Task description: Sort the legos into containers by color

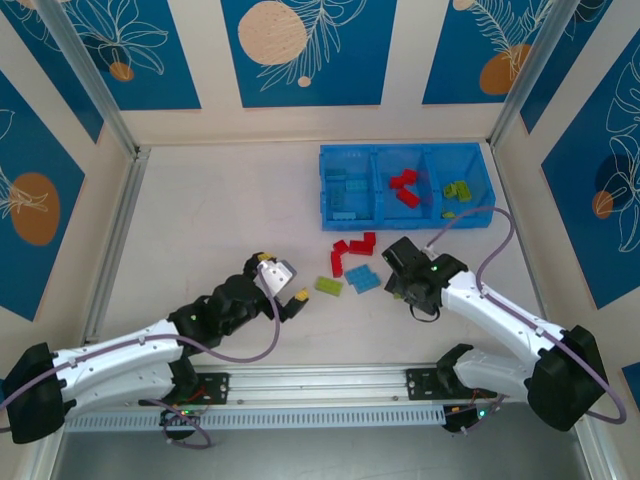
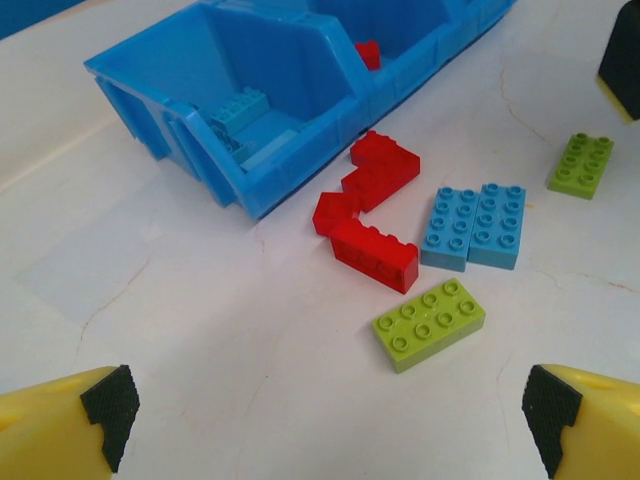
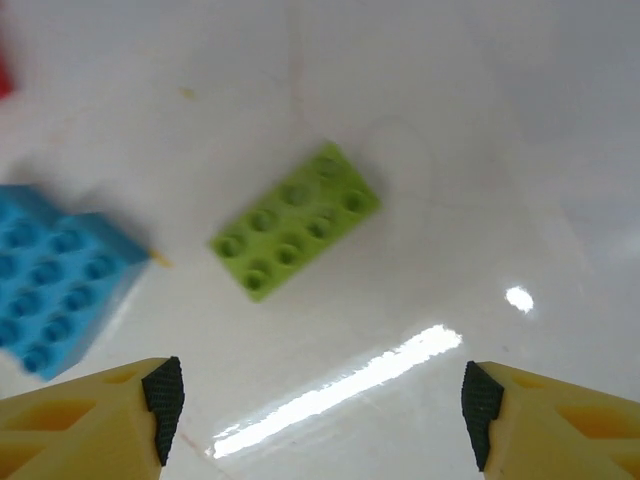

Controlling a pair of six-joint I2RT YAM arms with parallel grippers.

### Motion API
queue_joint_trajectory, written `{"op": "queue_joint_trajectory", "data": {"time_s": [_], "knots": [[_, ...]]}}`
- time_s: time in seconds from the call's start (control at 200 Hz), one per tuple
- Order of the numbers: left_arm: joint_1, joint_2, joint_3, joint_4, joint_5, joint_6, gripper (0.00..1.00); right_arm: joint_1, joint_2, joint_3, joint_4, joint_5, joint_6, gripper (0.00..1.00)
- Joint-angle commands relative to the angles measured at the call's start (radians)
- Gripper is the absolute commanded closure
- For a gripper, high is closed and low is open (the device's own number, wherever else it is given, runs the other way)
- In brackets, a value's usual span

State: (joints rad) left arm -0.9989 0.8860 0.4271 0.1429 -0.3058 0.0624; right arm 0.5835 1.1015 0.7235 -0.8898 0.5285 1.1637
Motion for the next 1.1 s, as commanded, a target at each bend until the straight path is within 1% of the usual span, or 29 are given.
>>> {"op": "queue_joint_trajectory", "data": {"time_s": [0.0, 0.11, 0.3, 0.44, 0.47, 0.595, 0.79, 0.93, 0.99, 1.05, 1.095], "knots": [[0.006, 0.008, 0.007, 0.037, 0.019, -0.007, 0.00, -0.066, 0.038, -0.009, 0.021, -0.061, 0.155, 0.23], [0.006, 0.010, 0.006, 0.037, 0.016, -0.004, 0.00, -0.139, 0.125, 0.015, 0.080, -0.134, 0.130, 0.20], [0.005, 0.009, 0.009, 0.030, 0.002, 0.004, 0.00, -0.203, 0.269, 0.060, 0.186, -0.261, 0.097, 0.17], [0.007, 0.005, 0.008, 0.026, 0.000, 0.007, 0.00, -0.203, 0.324, 0.074, 0.191, -0.263, 0.125, 0.18], [0.006, 0.004, 0.009, 0.025, 0.000, 0.007, 0.00, -0.203, 0.332, 0.070, 0.183, -0.257, 0.138, 0.19], [0.006, 0.001, 0.009, 0.024, 0.004, 0.004, 0.00, -0.203, 0.358, 0.058, 0.132, -0.220, 0.181, 0.33], [0.006, 0.005, 0.009, 0.026, 0.010, 0.001, 0.00, -0.198, 0.379, 0.026, 0.145, -0.194, 0.182, 0.39], [0.006, 0.000, 0.009, 0.021, 0.007, 0.002, 0.00, -0.195, 0.360, 0.016, 0.140, -0.184, 0.185, 0.52], [0.006, -0.005, 0.010, 0.020, 0.006, 0.002, 0.00, -0.195, 0.340, 0.002, 0.145, -0.180, 0.187, 0.56], [0.005, -0.005, 0.009, 0.020, 0.008, 0.001, 0.00, -0.194, 0.311, -0.013, 0.155, -0.172, 0.184, 0.57], [0.007, -0.007, 0.010, 0.018, 0.010, 0.002, 0.00, -0.195, 0.283, -0.026, 0.158, -0.167, 0.185, 0.54]]}}
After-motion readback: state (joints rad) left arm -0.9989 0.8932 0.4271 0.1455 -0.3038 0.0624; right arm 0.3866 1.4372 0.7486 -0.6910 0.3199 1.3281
